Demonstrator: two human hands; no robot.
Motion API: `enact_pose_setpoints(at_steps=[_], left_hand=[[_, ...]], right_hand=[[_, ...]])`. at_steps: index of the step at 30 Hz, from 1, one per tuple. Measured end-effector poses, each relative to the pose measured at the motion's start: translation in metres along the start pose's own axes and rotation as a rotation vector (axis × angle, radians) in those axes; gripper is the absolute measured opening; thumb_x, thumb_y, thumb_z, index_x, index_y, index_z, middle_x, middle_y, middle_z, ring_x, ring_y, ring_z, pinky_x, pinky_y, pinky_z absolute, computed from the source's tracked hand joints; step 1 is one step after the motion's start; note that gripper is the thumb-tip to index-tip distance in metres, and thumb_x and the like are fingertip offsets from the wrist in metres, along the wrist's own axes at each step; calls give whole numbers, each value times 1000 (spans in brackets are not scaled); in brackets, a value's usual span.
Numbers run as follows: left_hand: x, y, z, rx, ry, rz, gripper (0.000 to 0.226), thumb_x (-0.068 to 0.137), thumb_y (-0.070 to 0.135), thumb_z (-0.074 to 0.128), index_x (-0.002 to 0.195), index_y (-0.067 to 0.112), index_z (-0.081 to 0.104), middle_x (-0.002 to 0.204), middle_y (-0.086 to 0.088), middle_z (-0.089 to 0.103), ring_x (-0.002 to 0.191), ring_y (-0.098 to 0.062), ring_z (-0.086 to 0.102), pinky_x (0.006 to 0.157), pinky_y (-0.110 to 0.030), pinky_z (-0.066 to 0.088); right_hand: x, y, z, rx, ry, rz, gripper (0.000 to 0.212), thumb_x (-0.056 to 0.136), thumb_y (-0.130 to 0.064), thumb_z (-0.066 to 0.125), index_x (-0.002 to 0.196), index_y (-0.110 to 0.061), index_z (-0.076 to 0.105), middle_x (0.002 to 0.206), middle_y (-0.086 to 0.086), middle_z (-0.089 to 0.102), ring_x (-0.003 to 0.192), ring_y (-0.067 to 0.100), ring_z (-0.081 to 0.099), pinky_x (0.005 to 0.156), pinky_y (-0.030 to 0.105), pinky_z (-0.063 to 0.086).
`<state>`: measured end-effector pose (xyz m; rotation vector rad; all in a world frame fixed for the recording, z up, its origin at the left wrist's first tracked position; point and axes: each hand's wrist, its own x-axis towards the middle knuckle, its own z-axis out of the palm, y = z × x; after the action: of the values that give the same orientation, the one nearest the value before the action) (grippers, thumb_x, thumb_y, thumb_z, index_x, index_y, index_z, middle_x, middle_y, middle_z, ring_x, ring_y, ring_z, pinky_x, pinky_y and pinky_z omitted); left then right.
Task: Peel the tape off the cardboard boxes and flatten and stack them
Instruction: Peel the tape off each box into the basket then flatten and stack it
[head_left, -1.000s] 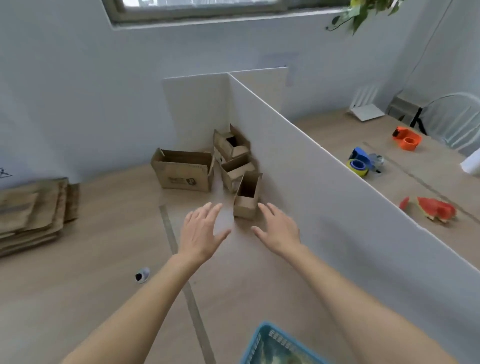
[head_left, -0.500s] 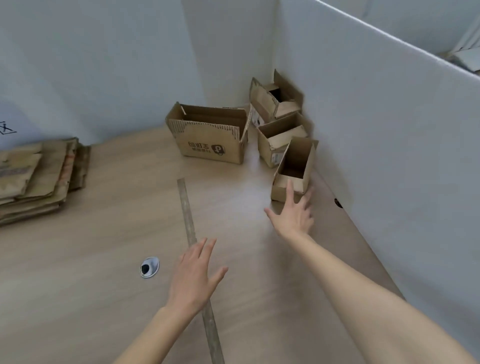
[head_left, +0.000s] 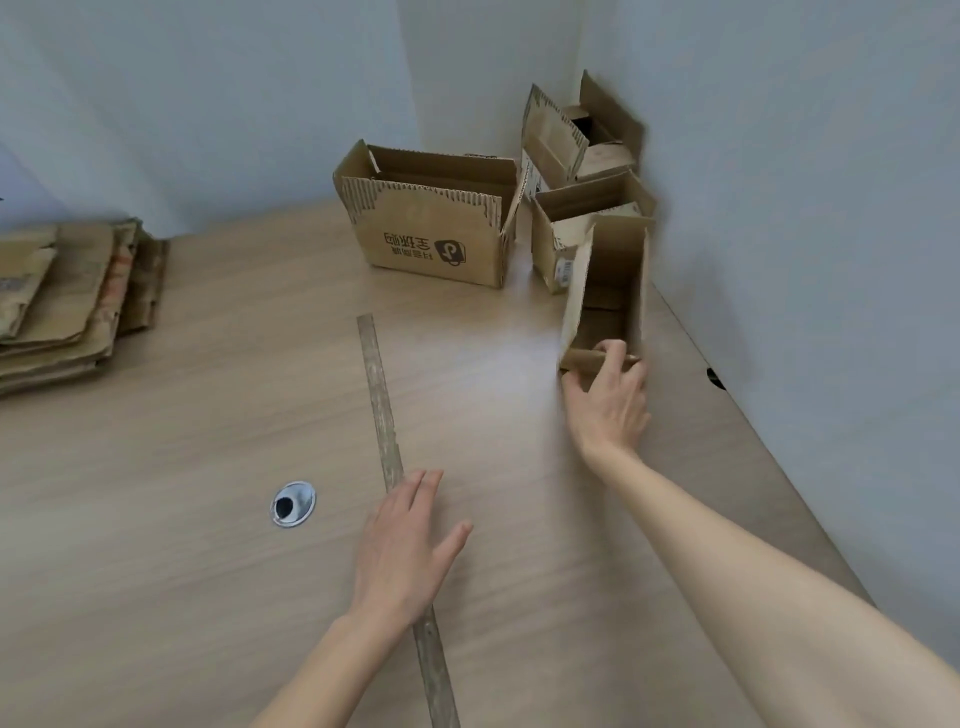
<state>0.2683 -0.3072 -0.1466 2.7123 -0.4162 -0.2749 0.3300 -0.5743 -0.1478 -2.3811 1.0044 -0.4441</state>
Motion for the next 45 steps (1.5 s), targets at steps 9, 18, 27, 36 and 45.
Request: enact_pose_setpoints(at_steps=[9,18,27,36,45], left_hand=[[-37,-11,-18,-2,28,62,75,95,61,54,158,27,30,163,6,33,148,-15,32,115,-34,33],[-120,-73,-79,-73,108,51,100,87,53,71,163,26,10,168,5,23,150,-16,28,118,-35,32],[-179,-121,-126,-483,209,67,139,63,36,96,159,49,-3,155,24,29,129,12,35,102,-28,39],[-204,-146,-131,-555,392,4,74,86,30,80,150,32,44,130,12,54,109,-3,55,88,-25,51],[-221,-134,-119,-373,345,-25,129,53,70,86,157,17,30,135,8,42,120,-7,45,94,-27,45]], right_hand=[[-106,1,-31,-18,-233,-262,53,78,-70,68,111,-39,40,112,-4,37,94,23,59,67,32,42],[-219,-41,-98,149,-642,-458,64,66,-67,74,112,-57,31,111,-20,49,97,1,56,79,32,50],[-282,-97,-129,515,-849,-280,84,70,-63,78,131,-51,21,136,-20,52,97,13,72,92,40,56],[-338,-98,-99,568,-806,-220,79,71,-85,66,140,-57,39,137,-33,49,105,-7,62,84,24,56],[-352,-87,-100,352,-529,-141,49,77,-88,46,72,-46,68,70,-18,67,63,3,61,64,29,51]])
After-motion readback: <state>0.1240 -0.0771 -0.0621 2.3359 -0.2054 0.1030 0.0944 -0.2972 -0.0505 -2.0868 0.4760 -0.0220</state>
